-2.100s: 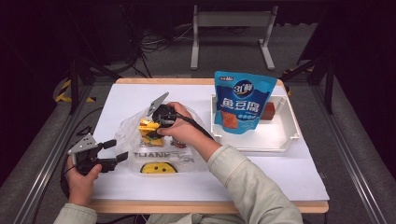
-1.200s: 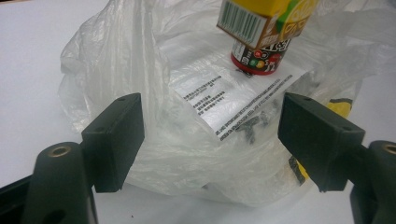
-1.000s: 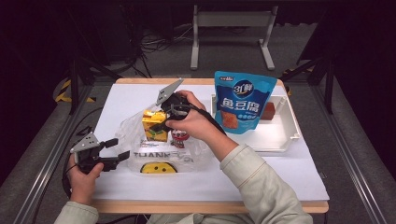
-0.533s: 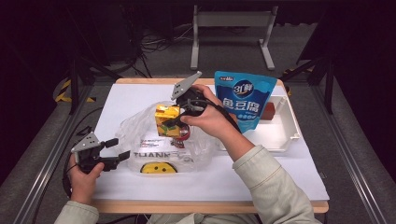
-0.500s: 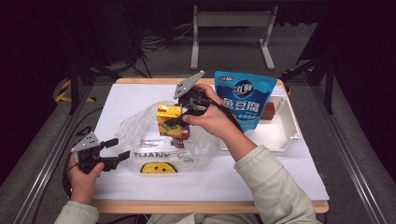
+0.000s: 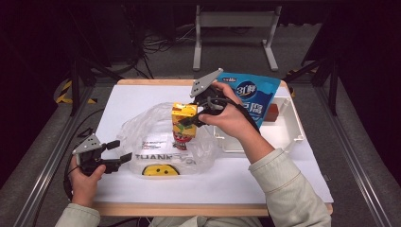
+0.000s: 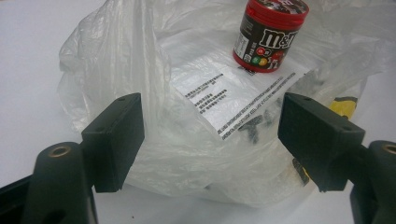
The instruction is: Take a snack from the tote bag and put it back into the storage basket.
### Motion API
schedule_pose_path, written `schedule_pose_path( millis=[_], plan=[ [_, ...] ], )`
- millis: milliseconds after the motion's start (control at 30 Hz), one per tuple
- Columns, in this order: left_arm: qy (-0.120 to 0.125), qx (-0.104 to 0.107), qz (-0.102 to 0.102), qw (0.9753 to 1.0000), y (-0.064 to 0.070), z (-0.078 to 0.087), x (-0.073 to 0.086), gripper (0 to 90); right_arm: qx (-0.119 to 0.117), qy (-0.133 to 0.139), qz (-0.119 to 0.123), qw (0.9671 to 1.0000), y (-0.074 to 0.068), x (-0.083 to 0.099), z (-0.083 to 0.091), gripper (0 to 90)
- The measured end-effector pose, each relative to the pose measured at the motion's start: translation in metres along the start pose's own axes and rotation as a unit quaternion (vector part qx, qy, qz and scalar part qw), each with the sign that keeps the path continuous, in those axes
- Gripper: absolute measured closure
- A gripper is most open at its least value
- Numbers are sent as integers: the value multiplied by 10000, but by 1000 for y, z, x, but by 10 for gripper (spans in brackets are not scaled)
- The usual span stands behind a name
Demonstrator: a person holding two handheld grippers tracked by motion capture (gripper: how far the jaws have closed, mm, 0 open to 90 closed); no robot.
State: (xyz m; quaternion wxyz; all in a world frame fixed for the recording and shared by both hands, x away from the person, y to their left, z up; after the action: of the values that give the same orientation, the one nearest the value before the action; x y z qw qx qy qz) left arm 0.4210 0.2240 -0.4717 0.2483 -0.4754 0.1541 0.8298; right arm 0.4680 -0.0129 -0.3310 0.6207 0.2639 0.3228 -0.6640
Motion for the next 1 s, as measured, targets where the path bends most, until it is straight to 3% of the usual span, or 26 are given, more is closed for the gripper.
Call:
schedule_pose_path(
  millis=[1000],
  plan=[
    [-37,-3,-12,10000,1,-2,1,234,569,43,-410,9975,12,48,74,501]
  ],
)
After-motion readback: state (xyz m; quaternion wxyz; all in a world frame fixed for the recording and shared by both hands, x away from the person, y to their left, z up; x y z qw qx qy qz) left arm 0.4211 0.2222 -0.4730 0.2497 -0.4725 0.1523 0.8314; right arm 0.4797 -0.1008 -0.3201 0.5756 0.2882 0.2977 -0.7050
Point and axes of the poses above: each handheld gripper's, and its own axes: z roughly backward along the jaws, x roughly out of its underside, y roughly to its right, the point moved 10 cm from there along -z, roughly forward along the jaws, and after that the axes turned 13 degrees about -x, right-handed, at the moved point
